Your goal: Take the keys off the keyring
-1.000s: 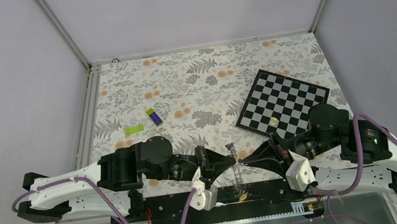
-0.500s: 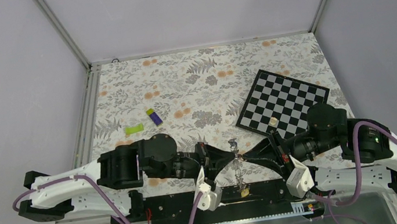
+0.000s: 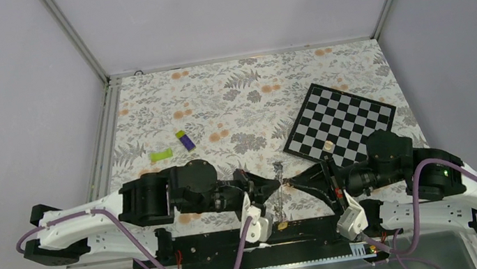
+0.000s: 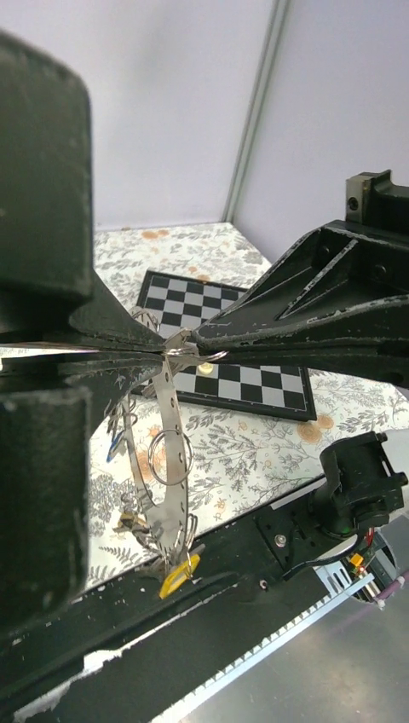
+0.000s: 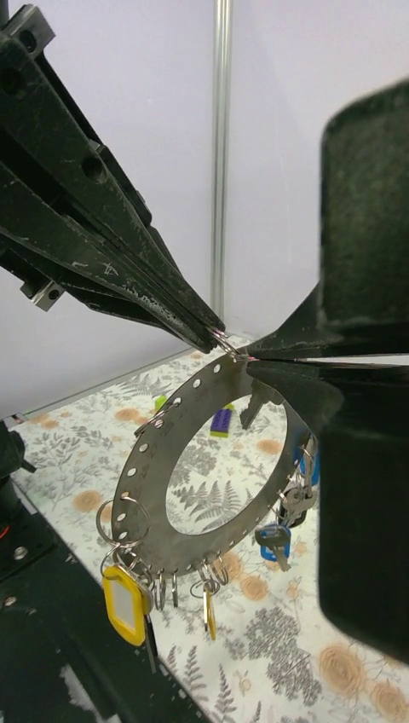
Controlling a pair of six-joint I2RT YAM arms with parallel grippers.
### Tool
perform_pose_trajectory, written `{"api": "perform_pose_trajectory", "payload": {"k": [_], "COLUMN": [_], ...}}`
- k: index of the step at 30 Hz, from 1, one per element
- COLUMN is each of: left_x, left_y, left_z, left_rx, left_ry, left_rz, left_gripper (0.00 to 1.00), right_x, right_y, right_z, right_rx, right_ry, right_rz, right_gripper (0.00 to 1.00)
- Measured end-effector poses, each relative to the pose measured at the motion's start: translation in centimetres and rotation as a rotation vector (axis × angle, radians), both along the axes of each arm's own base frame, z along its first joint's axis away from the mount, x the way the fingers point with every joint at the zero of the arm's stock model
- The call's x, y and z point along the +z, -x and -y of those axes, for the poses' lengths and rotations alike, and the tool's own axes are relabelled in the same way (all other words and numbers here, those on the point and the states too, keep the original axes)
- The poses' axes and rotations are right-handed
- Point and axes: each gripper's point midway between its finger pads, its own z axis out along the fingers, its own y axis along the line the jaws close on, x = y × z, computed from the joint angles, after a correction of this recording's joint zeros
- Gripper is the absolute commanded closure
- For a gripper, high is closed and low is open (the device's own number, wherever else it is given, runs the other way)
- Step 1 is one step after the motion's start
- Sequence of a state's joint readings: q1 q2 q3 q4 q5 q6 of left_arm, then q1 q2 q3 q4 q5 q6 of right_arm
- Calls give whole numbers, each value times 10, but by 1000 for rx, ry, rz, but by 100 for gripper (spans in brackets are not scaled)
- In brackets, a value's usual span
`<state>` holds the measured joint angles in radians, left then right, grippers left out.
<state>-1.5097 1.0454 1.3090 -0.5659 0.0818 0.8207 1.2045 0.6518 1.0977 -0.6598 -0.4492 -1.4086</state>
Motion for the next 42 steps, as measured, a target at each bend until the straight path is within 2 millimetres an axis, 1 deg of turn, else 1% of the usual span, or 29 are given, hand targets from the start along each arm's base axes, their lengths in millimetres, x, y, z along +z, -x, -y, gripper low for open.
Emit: {"api": "perform_pose_trajectory", "payload": {"k": [5, 6, 9, 11, 15, 19, 22, 25, 28, 30, 32, 35, 37, 40, 42], "left_x": [-2, -2, -2, -1, -1, 1, 3, 1, 0, -1, -1, 1, 2, 5, 9], "left_y": [-4, -6, -9, -11, -14, -17, -19, -19, -19, -20, -20, -20, -20, -21, -23], "left_z": [2, 2, 3, 3, 2, 2, 2, 3, 3, 3, 3, 3, 2, -2, -4], "left_rx": [65, 80, 120, 144, 187, 215, 225, 229, 230, 231, 231, 230, 228, 232, 238], "left_ry": [-1, 2, 11, 20, 26, 43, 52, 53, 53, 51, 51, 60, 74, 94, 110], "left_rz": [-76, -90, -131, -155, -193, -210, -218, -220, -219, -218, -218, -218, -215, -210, -205], "left_gripper": [100, 100, 100, 100, 100, 100, 100, 100, 100, 100, 100, 100, 100, 100, 100], "right_x": [-1, -1, -1, -1, -7, -11, -9, -2, 9, 19, 29, 37, 39, 36, 31], "right_y": [-8, -9, -11, -10, -2, 8, 13, 17, 18, 15, 9, -4, -15, -26, -32], "right_z": [1, 1, 2, 3, 7, 8, 8, 10, 11, 11, 10, 11, 12, 11, 9], "right_rx": [-27, -30, -37, -40, -27, 2, 9, -4, -43, -92, -151, -255, -332, -418, -464], "right_ry": [8, 9, 9, 4, -8, -27, -53, -100, -175, -242, -318, -437, -513, -580, -611], "right_rz": [60, 66, 72, 66, 11, -66, -125, -196, -342, -490, -657, -920, -1107, -1335, -1454], "right_gripper": [100, 99, 86, 81, 75, 68, 65, 63, 58, 54, 51, 51, 55, 56, 57]}}
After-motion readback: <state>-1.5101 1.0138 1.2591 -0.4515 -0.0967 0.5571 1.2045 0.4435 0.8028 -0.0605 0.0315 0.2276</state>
